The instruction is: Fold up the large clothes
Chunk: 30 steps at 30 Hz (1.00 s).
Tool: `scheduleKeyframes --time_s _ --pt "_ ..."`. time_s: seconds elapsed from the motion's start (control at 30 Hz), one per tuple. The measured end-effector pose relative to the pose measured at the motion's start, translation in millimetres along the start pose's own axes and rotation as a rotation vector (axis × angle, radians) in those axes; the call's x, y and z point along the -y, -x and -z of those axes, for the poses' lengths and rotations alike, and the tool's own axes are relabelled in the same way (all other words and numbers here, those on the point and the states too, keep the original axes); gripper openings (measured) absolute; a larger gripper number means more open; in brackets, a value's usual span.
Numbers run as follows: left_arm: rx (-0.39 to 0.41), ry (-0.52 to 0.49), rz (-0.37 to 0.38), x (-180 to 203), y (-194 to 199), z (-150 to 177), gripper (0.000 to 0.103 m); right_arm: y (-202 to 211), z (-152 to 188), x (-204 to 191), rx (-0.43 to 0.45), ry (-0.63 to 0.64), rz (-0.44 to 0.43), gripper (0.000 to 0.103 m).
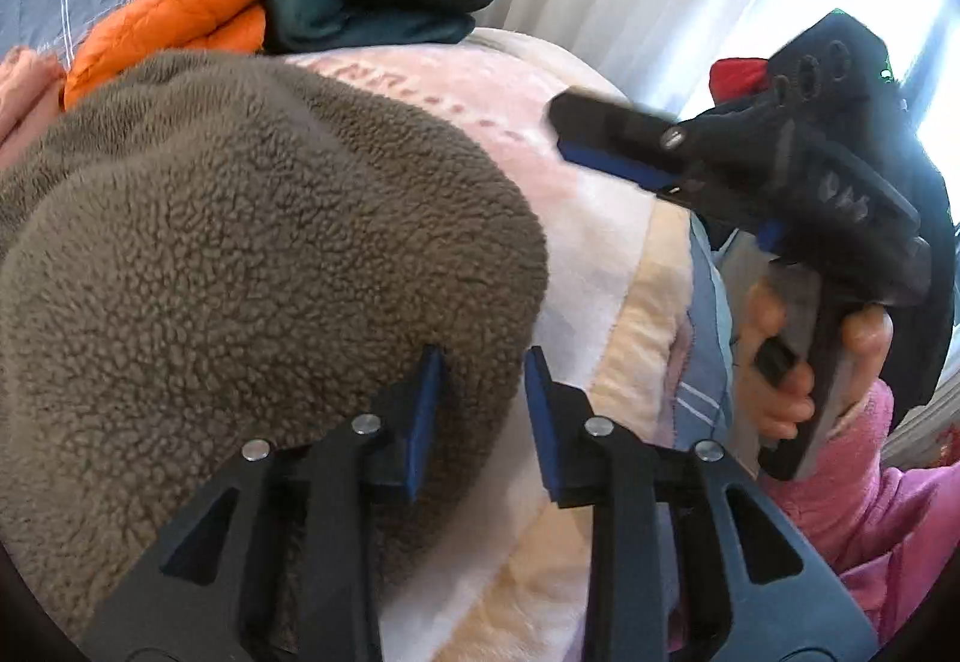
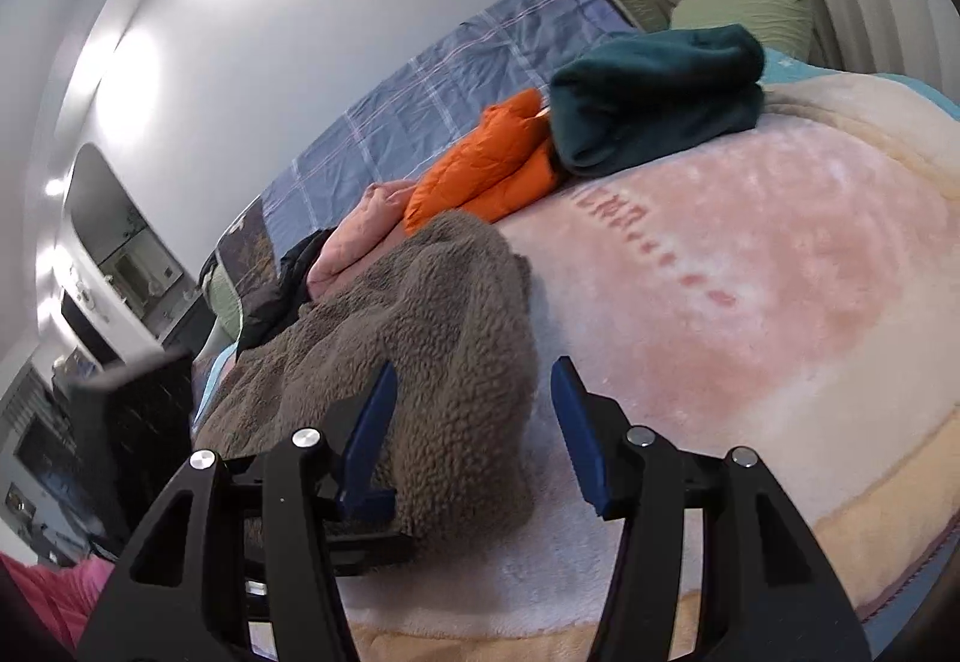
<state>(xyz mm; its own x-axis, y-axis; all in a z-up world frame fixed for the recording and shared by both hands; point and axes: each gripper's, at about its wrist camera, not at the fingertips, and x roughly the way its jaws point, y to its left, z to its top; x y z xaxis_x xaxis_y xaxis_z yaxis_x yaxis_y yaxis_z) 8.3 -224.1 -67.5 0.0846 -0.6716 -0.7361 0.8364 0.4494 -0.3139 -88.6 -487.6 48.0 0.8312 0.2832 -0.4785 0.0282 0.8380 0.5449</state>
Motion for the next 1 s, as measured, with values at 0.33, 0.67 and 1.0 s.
scheduleKeyframes --time_s 0.33,0.67,1.0 --pt "0.106 -0.065 -0.118 7.3 54.1 7.6 0.027 -26.9 6.9 -43.7 -0.050 0.116 -0.079 0.043" --pt "0.189 0.361 -0.567 -149.3 133.5 101.6 0.016 -71.8 40.4 -47.1 -0.159 0.285 0.221 0.037" --pt "0.266 0.331 -0.558 -121.9 166.2 96.0 0.024 -49.8 41.0 -158.0 -0.079 0.447 -0.001 0.037"
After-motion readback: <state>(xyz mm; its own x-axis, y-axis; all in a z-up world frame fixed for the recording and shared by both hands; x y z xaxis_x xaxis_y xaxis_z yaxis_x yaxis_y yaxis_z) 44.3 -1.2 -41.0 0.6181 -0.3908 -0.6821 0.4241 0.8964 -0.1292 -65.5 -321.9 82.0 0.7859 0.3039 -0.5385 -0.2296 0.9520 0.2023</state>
